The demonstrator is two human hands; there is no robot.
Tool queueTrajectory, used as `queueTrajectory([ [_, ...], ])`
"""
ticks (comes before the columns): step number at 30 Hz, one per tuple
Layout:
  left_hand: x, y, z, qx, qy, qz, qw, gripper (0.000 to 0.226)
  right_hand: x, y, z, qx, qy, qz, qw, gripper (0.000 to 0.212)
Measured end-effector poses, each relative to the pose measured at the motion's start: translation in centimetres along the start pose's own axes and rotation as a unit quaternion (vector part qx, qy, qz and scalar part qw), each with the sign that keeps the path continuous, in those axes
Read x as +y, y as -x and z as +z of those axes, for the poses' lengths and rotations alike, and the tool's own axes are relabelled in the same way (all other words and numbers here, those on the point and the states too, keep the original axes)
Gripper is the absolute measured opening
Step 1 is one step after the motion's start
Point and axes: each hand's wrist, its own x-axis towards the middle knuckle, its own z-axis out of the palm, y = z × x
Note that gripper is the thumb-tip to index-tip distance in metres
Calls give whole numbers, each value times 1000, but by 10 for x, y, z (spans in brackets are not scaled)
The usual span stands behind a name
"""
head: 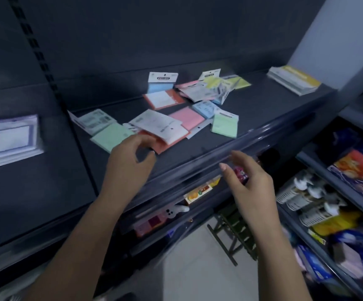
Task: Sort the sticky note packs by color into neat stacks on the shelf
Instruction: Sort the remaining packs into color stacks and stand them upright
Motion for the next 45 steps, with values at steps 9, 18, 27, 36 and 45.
queueTrajectory([
  [9,7,-75,60,-4,-36,-21,999,20,49,-85,17,-43,-12,14,999,46],
  [18,12,-178,102,-80,-60,-71,992,23,63,-218,31,-46,19,3,999,42],
  [27,20,-228,153,-178,-233,-93,951,32,108,-307,48,-63,81,63,993,52],
  [36,20,-249,215,-148,-301,-135,932,58,137,-387,60,-233,135,97,958,48],
  [45,34,-259,229,-56,-296,-211,930,50,149,-419,70,-290,86,60,951,37],
])
